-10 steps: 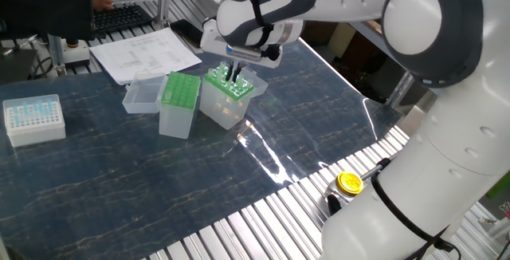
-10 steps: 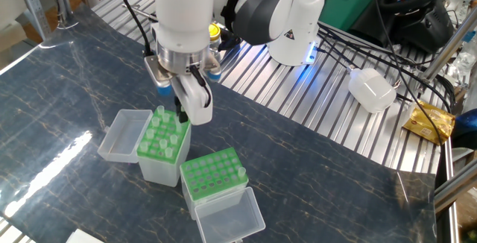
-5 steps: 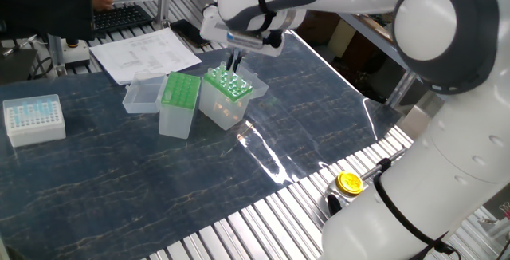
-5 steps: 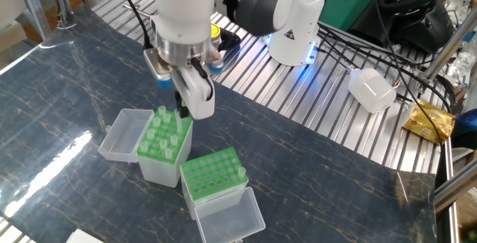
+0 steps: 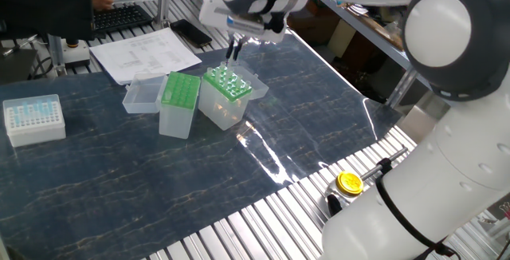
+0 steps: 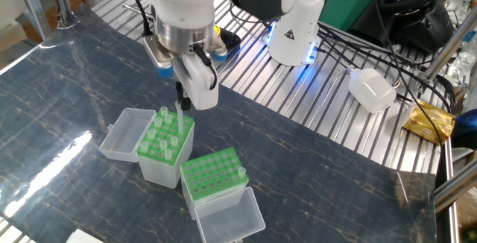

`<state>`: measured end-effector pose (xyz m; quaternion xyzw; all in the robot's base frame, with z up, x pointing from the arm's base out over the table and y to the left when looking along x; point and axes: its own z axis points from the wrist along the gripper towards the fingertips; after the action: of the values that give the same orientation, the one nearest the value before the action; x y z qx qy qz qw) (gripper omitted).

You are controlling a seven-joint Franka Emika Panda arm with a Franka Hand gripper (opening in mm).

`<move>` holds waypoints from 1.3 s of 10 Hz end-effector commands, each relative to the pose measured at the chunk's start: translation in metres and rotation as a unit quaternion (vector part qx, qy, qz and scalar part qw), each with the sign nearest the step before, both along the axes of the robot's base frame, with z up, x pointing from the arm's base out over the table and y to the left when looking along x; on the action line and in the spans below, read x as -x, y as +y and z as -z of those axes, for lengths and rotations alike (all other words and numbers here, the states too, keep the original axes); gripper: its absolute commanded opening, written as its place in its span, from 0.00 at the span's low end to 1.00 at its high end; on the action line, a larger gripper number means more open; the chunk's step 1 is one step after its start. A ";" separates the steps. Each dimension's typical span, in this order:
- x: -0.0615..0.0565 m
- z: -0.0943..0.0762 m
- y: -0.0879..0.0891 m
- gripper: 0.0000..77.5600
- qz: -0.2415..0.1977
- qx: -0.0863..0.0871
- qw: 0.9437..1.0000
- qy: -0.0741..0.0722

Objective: Transfer all large pipette tips from one holder to another

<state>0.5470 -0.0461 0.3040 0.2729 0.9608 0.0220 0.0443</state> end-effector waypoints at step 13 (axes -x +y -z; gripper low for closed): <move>-0.015 -0.062 0.015 0.02 0.023 0.002 1.000 0.019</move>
<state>0.5617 -0.0332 0.3641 0.2911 0.9562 0.0138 0.0276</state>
